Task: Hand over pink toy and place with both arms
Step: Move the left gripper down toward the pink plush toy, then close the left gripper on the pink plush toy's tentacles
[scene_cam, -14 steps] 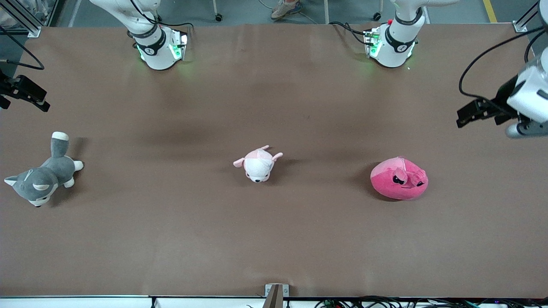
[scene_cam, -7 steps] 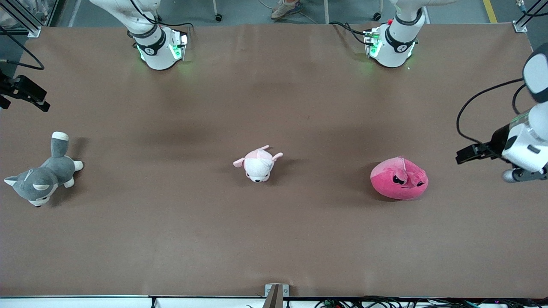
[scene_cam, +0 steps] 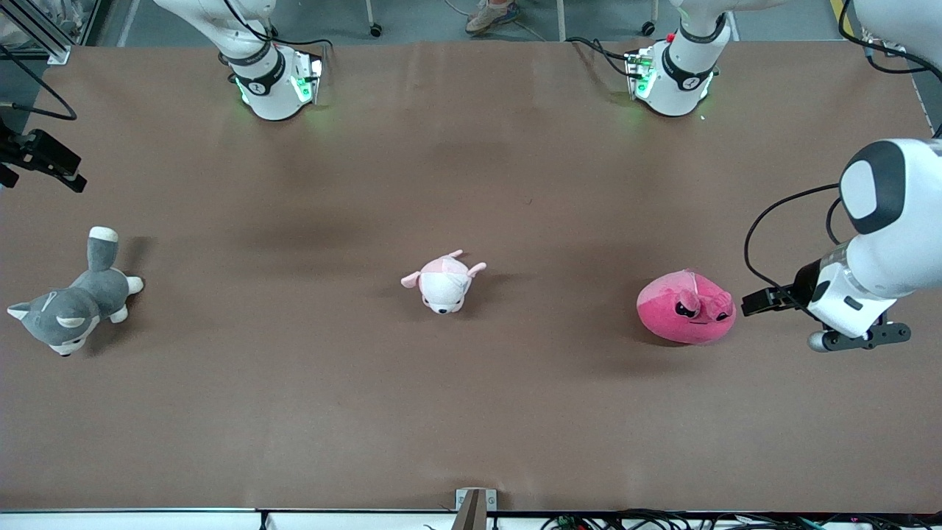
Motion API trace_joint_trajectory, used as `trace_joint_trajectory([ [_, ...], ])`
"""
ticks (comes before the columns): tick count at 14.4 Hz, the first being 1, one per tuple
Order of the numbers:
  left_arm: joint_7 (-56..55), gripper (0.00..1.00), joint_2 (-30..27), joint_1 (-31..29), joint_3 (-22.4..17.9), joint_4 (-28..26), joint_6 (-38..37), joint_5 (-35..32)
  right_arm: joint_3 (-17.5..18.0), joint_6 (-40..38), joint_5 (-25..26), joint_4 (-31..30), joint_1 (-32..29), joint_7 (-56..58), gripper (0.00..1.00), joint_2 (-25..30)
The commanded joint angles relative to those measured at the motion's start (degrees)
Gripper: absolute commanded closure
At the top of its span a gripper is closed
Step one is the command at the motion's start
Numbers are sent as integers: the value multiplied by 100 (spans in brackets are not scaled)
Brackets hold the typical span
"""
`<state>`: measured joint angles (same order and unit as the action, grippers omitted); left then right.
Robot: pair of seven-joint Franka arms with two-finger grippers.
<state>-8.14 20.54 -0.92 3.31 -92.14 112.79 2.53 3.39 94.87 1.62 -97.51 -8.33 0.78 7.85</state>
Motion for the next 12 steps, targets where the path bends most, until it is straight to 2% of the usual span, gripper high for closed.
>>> trace_joint_trajectory([
  [1, -21, 4, 152, 39, 3, -93, 330, 108, 65, 40, -13, -199, -90, 89, 0, 182],
  [7, -319, 19, 302, 162, 38, -340, 515, 433, 65, -65, -13, -199, -107, 80, 0, 164],
  [12, -302, 36, 293, 136, 47, -524, 515, 433, 65, -135, -13, -207, -107, 80, 0, 155],
])
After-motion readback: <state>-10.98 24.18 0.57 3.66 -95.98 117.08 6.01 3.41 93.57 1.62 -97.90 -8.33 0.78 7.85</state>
